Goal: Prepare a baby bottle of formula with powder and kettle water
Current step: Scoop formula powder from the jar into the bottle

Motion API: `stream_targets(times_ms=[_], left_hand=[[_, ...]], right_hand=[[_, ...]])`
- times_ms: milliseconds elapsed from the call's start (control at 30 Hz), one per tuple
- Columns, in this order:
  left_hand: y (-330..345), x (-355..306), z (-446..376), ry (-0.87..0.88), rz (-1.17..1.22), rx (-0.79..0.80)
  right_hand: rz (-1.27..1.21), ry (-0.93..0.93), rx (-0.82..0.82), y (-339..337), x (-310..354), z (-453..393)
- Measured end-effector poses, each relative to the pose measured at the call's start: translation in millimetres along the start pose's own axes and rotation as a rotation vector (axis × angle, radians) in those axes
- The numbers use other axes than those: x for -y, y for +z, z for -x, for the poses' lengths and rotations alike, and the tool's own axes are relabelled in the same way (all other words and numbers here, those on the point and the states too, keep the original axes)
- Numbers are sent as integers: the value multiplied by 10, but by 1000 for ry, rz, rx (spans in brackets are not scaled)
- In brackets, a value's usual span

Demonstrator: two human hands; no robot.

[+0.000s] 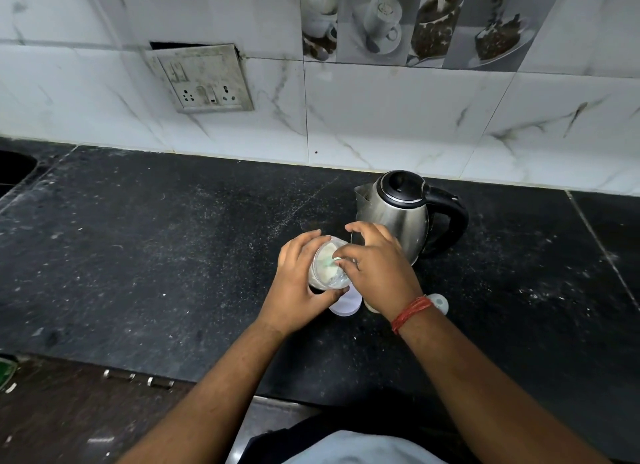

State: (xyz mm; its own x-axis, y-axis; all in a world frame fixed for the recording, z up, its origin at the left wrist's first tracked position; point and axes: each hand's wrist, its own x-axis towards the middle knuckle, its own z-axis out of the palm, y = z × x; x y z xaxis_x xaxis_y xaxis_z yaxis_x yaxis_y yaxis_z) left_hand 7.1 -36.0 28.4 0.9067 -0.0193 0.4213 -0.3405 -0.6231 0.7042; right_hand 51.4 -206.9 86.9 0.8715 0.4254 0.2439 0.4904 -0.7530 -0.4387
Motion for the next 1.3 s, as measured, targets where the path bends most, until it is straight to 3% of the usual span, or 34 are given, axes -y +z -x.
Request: stream_targets(times_ms=[167,500,800,1000,1300], left_hand=[[28,-9,-2,14,-3,-1],[38,39,-33,-10,-7,-8],[27,112,-21,-113,24,-23],[34,129,-2,-151,46,-45],[-1,140,7,-183,49,-66]], right_hand=[[22,32,97,-26,9,-10],[-186,120,87,3,2,-31],[-675,356,-73,-2,11,-57],[-744,438,-182,60,36,-22],[-725,500,-216,165,48,7]])
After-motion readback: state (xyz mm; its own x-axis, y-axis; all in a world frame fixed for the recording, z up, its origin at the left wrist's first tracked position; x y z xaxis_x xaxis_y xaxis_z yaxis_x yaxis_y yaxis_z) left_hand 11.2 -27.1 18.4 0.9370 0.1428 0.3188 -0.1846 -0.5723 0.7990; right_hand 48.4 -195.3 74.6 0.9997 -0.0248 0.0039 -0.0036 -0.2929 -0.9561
